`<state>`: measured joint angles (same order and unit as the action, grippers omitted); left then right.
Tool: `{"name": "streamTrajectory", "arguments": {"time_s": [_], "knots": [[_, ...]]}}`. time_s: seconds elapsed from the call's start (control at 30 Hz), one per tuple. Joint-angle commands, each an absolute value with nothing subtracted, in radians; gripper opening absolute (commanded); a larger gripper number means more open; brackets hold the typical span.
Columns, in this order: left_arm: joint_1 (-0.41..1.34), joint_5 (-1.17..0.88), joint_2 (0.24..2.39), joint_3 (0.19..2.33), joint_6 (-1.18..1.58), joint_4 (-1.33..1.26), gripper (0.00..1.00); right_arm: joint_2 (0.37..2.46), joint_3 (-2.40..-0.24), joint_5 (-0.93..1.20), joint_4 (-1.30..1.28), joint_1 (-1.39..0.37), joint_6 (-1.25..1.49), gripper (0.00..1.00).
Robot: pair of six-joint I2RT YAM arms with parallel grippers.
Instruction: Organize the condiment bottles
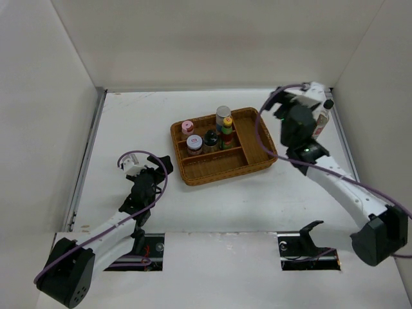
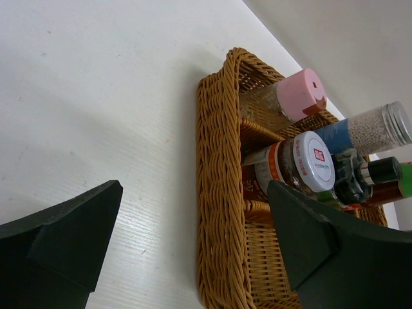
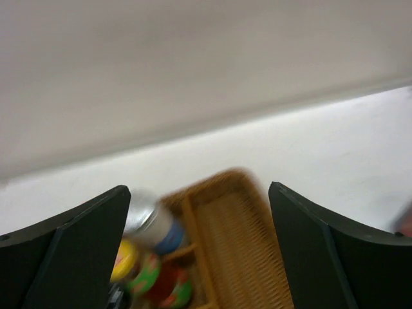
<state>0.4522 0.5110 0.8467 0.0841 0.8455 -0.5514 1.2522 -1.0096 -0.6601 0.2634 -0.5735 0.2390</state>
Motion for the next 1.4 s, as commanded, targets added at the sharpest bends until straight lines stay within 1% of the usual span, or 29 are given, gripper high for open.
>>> {"name": "streamTrajectory", "arguments": {"time_s": [0.0,0.03,0.1,0.3,0.53,0.67,0.73,0.83,0.93,0.97,1.0,1.07,1.1,1.13,1.23,1.37], "knots": [[0.455,0.502,0.833,0.087,0.851,-0.600,1.00,1.203,-1.055,-0.736,0.138,-0.380,0.252,0.98],[0.455,0.502,0.822,0.086,0.851,-0.598,1.00,1.203,-1.072,-0.759,0.100,-0.322,0.250,1.00],[0.452,0.506,0.812,0.084,0.850,-0.595,1.00,1.218,-1.101,-0.781,0.039,-0.234,0.241,1.00],[0.464,0.508,0.825,0.086,0.850,-0.598,1.00,1.319,-1.154,-0.766,-0.037,-0.072,0.229,1.00],[0.464,0.505,0.835,0.089,0.850,-0.604,1.00,1.449,-1.224,-0.678,-0.011,0.002,0.218,1.00],[0.462,0.509,0.851,0.090,0.850,-0.604,1.00,1.505,-1.238,-0.660,0.078,0.019,0.189,1.00],[0.462,0.506,0.851,0.091,0.850,-0.604,1.00,1.537,-1.258,-0.666,0.083,0.018,0.178,0.93],[0.464,0.511,0.845,0.091,0.850,-0.604,1.00,1.580,-1.287,-0.666,0.066,0.015,0.172,0.86],[0.466,0.514,0.851,0.091,0.850,-0.604,1.00,1.595,-1.301,-0.672,0.058,0.015,0.173,0.72],[0.466,0.512,0.847,0.091,0.850,-0.604,1.00,1.594,-1.301,-0.679,0.063,0.015,0.173,0.64],[0.466,0.511,0.841,0.091,0.850,-0.604,1.00,1.591,-1.298,-0.689,0.064,0.015,0.175,0.59],[0.466,0.514,0.841,0.091,0.848,-0.604,1.00,1.588,-1.302,-0.707,0.061,0.013,0.169,0.53],[0.466,0.514,0.844,0.089,0.848,-0.604,1.00,1.588,-1.310,-0.715,0.058,0.012,0.166,0.44],[0.466,0.514,0.847,0.089,0.848,-0.604,1.00,1.583,-1.313,-0.721,0.064,0.012,0.160,0.37],[0.462,0.509,0.838,0.089,0.848,-0.604,1.00,1.545,-1.324,-0.730,0.090,0.008,0.153,0.28],[0.456,0.511,0.847,0.087,0.848,-0.604,1.00,1.493,-1.374,-0.736,0.098,-0.002,0.127,0.26]]}}
